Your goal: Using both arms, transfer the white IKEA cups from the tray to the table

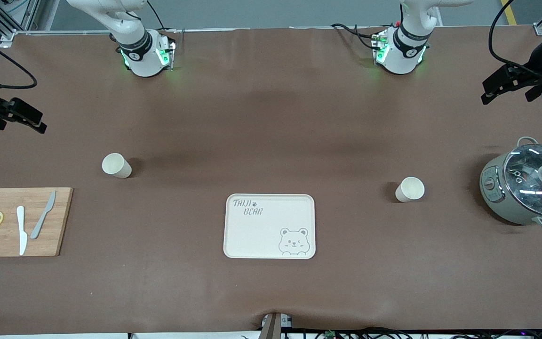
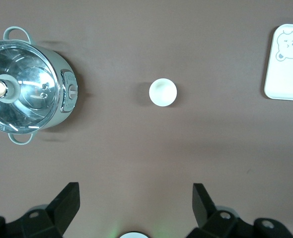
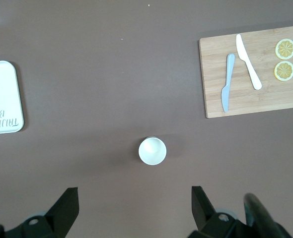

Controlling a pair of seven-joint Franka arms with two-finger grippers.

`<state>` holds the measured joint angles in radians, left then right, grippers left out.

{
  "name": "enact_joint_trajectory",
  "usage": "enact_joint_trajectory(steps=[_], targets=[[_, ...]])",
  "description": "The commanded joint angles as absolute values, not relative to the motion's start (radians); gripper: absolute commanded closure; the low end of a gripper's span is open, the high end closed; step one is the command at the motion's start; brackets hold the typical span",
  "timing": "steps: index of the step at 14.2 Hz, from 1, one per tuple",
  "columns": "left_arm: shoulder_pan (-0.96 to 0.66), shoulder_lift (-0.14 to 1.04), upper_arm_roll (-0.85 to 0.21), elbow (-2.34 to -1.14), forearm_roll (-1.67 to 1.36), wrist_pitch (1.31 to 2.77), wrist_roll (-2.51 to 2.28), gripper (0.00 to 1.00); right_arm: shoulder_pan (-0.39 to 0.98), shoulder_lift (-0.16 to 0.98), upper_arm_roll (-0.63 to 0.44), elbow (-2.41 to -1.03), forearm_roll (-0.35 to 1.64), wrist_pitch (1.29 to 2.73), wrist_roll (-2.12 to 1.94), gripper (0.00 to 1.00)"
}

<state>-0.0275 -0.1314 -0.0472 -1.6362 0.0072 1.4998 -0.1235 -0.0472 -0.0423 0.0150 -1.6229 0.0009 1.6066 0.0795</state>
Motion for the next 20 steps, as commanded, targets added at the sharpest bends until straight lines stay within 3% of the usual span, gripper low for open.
enact_joint_trajectory(steps=[1, 6, 10, 20], targets=[[-0.028, -0.147, -0.052, -1.628, -0.014, 1.457, -0.127, 0.00, -0.058, -0.020, 0.020, -1.588, -0.018, 1.585, 0.081, 0.00], [-0.029, -0.137, -0.092, -1.620, 0.000, 1.453, -0.127, 0.00, -0.057, -0.018, 0.020, -1.591, -0.017, 1.566, 0.091, 0.00], [-0.018, -0.101, -0.083, -1.546, -0.002, 1.428, -0.118, 0.00, -0.055, -0.018, 0.020, -1.591, -0.017, 1.565, 0.081, 0.00], [-0.009, -0.086, -0.080, -1.540, 0.002, 1.428, -0.117, 0.00, -0.060, -0.017, 0.020, -1.594, -0.017, 1.559, 0.080, 0.00]])
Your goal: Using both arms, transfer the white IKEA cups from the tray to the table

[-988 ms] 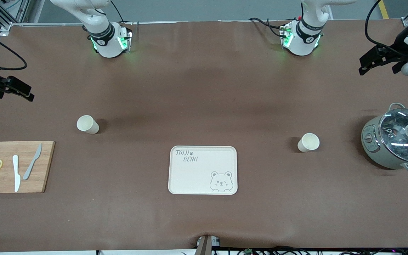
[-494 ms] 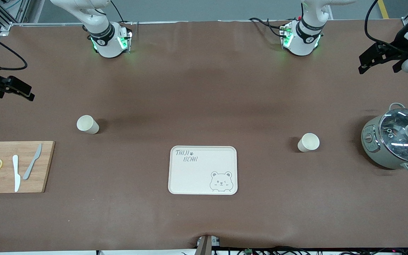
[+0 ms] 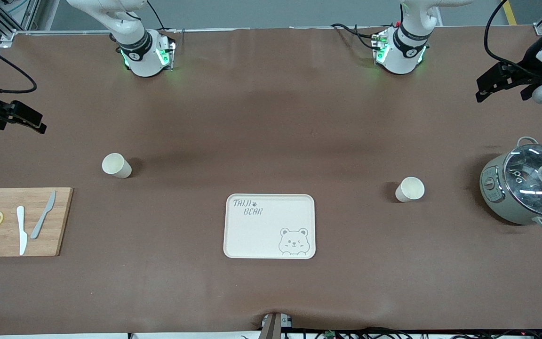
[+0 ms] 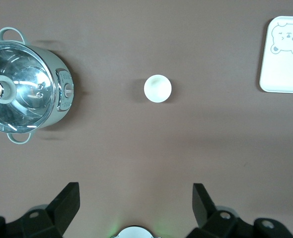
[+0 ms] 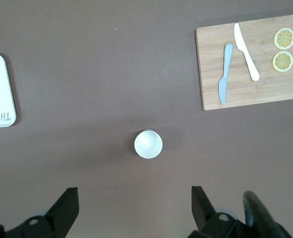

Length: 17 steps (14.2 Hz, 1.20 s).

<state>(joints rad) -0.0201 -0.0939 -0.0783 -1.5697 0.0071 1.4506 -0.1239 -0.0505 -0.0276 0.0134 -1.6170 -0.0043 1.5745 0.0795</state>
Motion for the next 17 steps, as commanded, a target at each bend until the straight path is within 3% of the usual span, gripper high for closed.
enact_joint_trajectory(steps=[1, 17], targets=[[-0.009, -0.087, -0.080, -1.540, 0.000, 1.428, -0.117, 0.00, -0.061, -0.017, 0.020, -1.594, -0.017, 1.560, 0.080, 0.00], [-0.005, -0.089, -0.081, -1.502, 0.000, 1.378, -0.115, 0.00, -0.072, -0.015, 0.018, -1.594, -0.008, 1.557, 0.080, 0.00]])
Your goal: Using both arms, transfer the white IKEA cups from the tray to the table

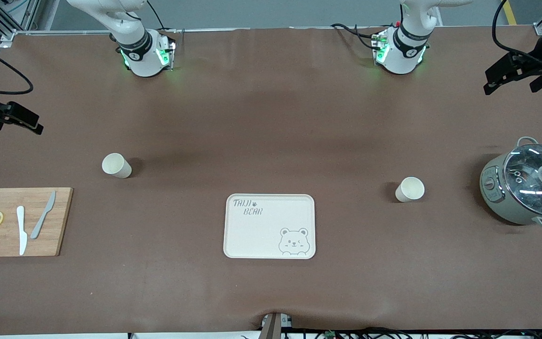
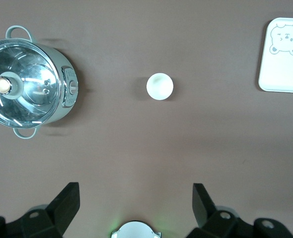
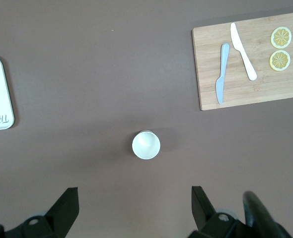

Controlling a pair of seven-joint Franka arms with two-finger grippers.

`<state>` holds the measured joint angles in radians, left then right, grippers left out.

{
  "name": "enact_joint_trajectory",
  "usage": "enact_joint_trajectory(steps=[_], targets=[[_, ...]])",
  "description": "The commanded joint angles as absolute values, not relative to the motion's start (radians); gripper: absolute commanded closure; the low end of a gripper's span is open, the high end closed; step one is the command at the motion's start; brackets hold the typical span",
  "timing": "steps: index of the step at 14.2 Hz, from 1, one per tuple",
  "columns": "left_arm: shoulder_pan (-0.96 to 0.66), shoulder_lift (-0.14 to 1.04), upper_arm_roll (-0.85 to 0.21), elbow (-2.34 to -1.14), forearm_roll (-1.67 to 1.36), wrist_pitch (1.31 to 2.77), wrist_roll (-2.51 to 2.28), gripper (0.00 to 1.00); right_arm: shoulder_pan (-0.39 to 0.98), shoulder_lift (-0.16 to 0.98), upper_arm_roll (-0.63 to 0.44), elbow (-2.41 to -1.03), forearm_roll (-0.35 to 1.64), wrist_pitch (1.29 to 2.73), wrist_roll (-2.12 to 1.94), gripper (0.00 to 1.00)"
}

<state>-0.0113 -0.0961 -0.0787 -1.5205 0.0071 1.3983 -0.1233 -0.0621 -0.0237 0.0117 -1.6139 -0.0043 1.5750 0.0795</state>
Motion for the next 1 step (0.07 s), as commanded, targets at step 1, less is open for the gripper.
enact_joint_trajectory(steps=[1], targets=[[-0.005, -0.087, -0.081, -1.502, 0.000, 1.378, -0.117, 0.00, -0.072, -0.015, 0.020, -1.594, -0.008, 1.557, 0.080, 0.00]])
